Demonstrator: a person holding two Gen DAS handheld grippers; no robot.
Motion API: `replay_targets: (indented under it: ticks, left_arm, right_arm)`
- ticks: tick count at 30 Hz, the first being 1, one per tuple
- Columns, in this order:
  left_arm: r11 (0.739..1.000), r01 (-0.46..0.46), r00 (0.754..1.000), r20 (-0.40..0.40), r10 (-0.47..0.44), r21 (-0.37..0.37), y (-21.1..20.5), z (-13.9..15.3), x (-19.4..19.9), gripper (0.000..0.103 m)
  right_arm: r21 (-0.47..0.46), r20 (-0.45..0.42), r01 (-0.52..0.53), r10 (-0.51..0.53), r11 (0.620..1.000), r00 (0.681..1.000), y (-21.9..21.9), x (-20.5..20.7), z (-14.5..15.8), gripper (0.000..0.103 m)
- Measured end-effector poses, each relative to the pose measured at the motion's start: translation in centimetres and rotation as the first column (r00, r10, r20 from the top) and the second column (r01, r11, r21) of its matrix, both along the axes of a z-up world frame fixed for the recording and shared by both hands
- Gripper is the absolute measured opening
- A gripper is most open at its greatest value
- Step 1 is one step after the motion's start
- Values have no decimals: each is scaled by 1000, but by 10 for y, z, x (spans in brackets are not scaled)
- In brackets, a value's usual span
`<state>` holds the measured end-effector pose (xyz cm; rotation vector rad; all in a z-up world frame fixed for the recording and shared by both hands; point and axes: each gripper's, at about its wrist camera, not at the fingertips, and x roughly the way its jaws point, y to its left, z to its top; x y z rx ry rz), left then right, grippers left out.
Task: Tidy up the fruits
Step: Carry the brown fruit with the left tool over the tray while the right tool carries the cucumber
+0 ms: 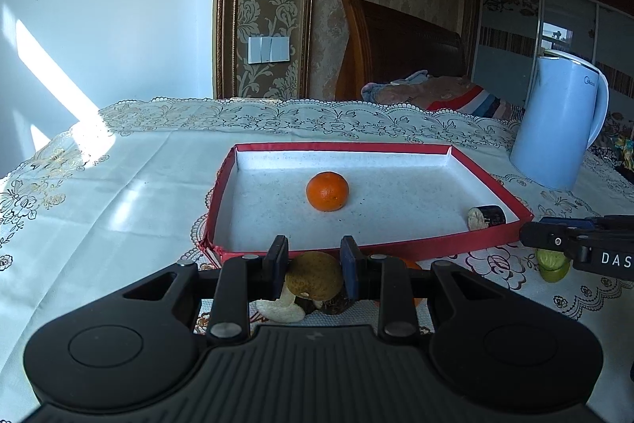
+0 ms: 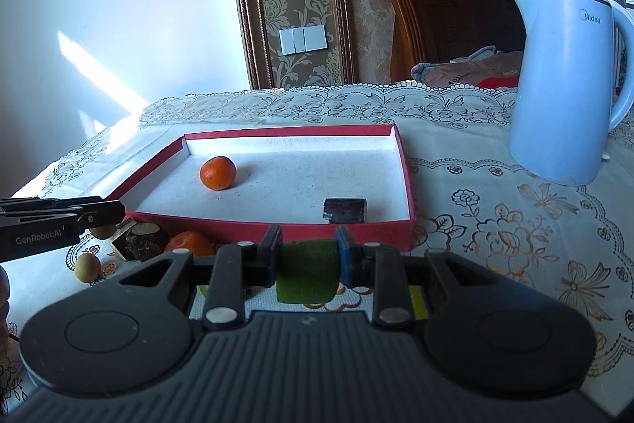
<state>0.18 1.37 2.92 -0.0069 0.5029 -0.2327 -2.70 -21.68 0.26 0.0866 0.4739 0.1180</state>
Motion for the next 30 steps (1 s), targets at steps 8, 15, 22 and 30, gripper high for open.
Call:
replay_targets:
  ticks: [8, 15, 22, 30]
  left_arm:
    - [999, 8, 999, -32, -9, -40, 5, 3, 25, 28]
    - [999, 35, 988, 148, -37, 14, 6, 2, -9, 28]
    - [994, 43, 967, 245, -67, 99, -1, 1, -40, 28]
    - [992, 25, 982, 181, -48, 126, -10, 6, -14, 28]
  right_arm:
    - [-20, 8, 1, -1, 1000, 1000, 9, 21, 0, 27]
    - [-69, 18, -23, 24, 997, 1000, 21, 16, -8, 27]
    - [-70, 4, -32, 32, 997, 999, 24, 16, -11, 27]
    - [-89, 20, -28, 30, 996, 999, 28, 23, -3, 27]
